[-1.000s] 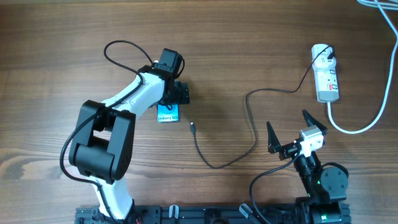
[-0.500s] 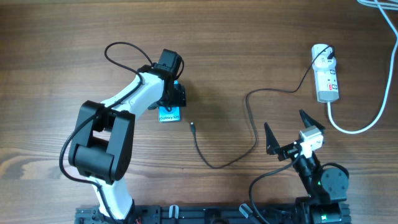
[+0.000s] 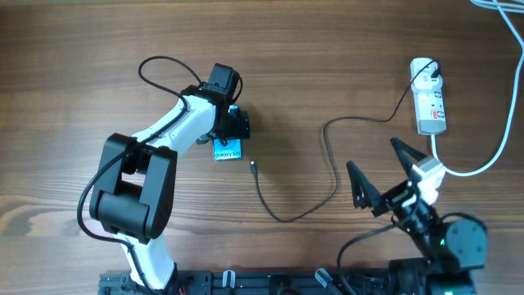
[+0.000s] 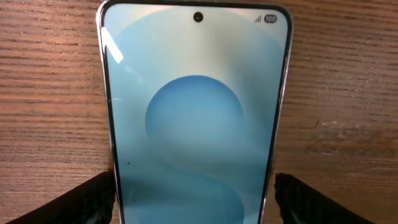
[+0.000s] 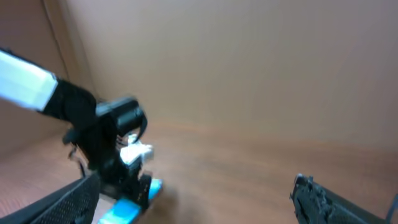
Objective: Plug charger to phone and switch on socket
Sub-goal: 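Move the right gripper toward the phone held by the left gripper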
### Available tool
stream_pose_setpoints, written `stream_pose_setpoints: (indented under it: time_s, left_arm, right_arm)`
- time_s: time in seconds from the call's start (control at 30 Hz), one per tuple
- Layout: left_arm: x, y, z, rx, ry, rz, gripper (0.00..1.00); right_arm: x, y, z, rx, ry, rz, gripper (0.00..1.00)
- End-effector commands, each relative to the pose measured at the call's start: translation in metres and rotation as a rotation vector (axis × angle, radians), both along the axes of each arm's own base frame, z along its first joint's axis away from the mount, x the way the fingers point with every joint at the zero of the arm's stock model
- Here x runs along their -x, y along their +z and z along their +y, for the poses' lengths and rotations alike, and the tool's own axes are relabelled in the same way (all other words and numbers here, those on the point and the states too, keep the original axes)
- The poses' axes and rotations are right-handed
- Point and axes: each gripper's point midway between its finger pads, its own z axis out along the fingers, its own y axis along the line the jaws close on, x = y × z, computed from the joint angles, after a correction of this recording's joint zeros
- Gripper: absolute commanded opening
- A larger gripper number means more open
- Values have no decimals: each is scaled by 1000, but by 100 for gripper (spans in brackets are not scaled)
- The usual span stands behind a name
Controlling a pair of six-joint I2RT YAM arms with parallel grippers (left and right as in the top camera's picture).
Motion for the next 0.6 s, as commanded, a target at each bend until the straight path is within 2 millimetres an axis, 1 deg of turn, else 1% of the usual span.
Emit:
stream_pose_setpoints:
  time_s: [0.0, 0.07, 0.13, 0.17, 0.2, 0.27, 0.3, 0.37, 0.43, 0.47, 0.53, 0.57]
  left_arm:
    - [6, -7, -6, 40, 5, 28, 89]
    - [5, -7, -6, 40, 5, 25, 89]
    - [5, -7, -6, 40, 5, 25, 89]
    - [5, -7, -6, 40, 5, 26, 89]
    - [5, -7, -6, 40, 5, 26, 89]
    - [5, -7, -6, 39, 5, 26, 89]
    - [4, -7, -5, 30, 6, 23, 89]
    - [3, -7, -2, 13, 10, 16, 89]
    - [4, -8, -1, 8, 11, 16, 88]
    - [4, -8, -1, 8, 11, 17, 87]
    - [4, -8, -1, 8, 12, 16, 87]
    - [4, -8, -1, 9, 15, 16, 87]
  right_arm:
    - [-7, 33, 4, 13, 22, 50, 100]
    - [-18, 37, 5, 22, 23, 150, 100]
    - [-28, 34, 6, 28, 23, 249, 100]
    - [-34, 32, 10, 27, 43, 296, 100]
    - [-37, 33, 21, -8, 109, 325, 100]
    - [-43, 25, 32, -96, 175, 420, 100]
    - [-48, 18, 34, -131, 178, 473, 100]
    - [-57, -6, 35, -182, 159, 604, 100]
    - [-67, -28, 37, -190, 155, 690, 99]
    - [-69, -40, 41, -196, 181, 739, 98]
    - [-70, -53, 48, -206, 222, 798, 97]
    - [-72, -67, 53, -211, 241, 856, 97]
